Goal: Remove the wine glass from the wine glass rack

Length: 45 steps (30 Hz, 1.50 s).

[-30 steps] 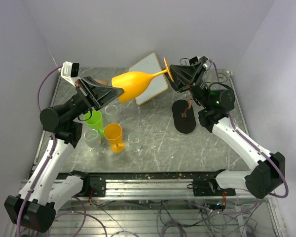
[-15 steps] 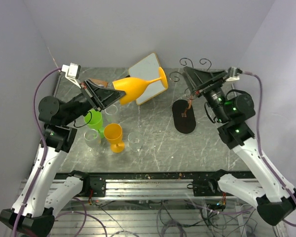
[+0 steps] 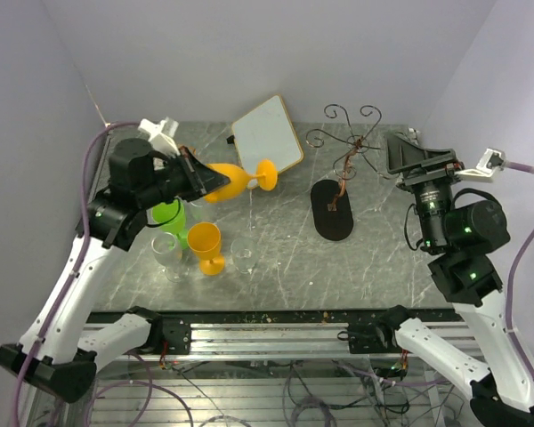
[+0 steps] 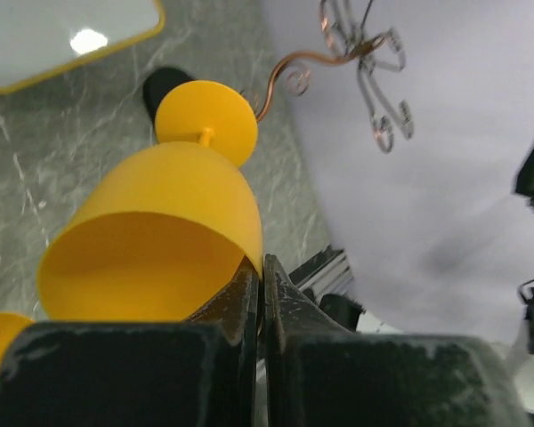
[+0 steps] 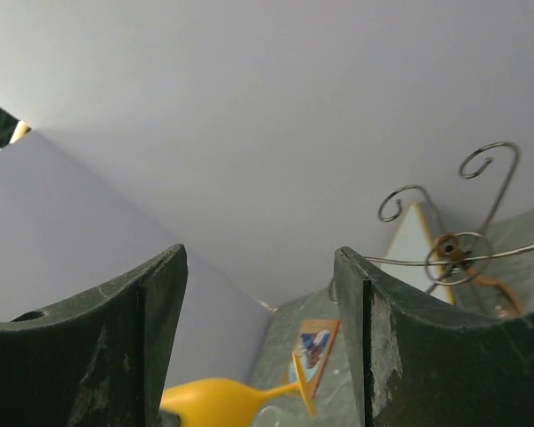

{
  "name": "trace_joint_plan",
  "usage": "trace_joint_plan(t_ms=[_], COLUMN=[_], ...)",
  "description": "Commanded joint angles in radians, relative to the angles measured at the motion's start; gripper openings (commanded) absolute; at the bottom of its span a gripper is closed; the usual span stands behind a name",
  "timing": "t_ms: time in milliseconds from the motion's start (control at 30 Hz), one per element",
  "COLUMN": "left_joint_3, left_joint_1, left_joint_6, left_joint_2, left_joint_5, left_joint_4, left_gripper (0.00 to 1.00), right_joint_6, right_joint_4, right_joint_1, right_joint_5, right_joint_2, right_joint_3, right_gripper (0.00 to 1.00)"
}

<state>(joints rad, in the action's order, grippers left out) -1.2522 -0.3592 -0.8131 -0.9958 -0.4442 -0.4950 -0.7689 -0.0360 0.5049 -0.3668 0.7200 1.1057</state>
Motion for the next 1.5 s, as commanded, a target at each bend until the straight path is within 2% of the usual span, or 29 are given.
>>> trace_joint_plan(t_ms=[0,167,233,333,433,667,800,967,1233,1467], left_joint_3=[-0.07,-0.192,-0.252,-0.317,-0.343,-0.392,-0.462,-0.499,-0.549,-0.559], left_joint_1=[-0.132,-0.264,-0.291,-0.308,-0.314,-0.324,-0.325,-0.327,-0.328,-0.327], left_joint_6=[0.096,0.175,0.225,0.28,0.316,0.374,0.408,0.442,0.48,0.492], left_joint_2=[-0.062,-0.226,-0.296,-0.393,-0.466,-0.601,-0.687,-0.748,-0.832,-0.855], left_joint_5=[0.199,0.375,0.466,0.528,0.527,0.541,0.578,0.565,0.522,0.522], left_joint_4=[-0.169,-0.342,-0.417,-0.492,-0.508,-0.529,-0.595,-0.606,-0.636,-0.643], left_gripper=[0.07,0.07,0.07,0.07,0.07,0.07,0.07,0.07,0.1,0.23], right_joint_6=[0.146,0.21,0.239,0.273,0.307,0.368,0.389,0.407,0.433,0.438], right_joint_4=[-0.05,-0.116,-0.141,-0.171,-0.193,-0.238,-0.263,-0.292,-0.319,-0.327], right_joint_1=[-0.002,-0.002,-0.002,-0.003,-0.002,-0.002,-0.002,-0.002,-0.003,-0.003], right_joint_5=[-0.092,-0.112,-0.1,-0.084,-0.056,-0.024,-0.009,-0.009,0.04,0.067], right_joint_2=[-0.039,-0.058,-0.061,-0.066,-0.075,-0.107,-0.12,-0.126,-0.126,-0.128], right_joint_3=[0.03,0.078,0.097,0.113,0.12,0.118,0.121,0.13,0.135,0.138], right_gripper=[0.67,0.67,0.69,0.72,0.73,0.85,0.93,0.99,1.0,1.0])
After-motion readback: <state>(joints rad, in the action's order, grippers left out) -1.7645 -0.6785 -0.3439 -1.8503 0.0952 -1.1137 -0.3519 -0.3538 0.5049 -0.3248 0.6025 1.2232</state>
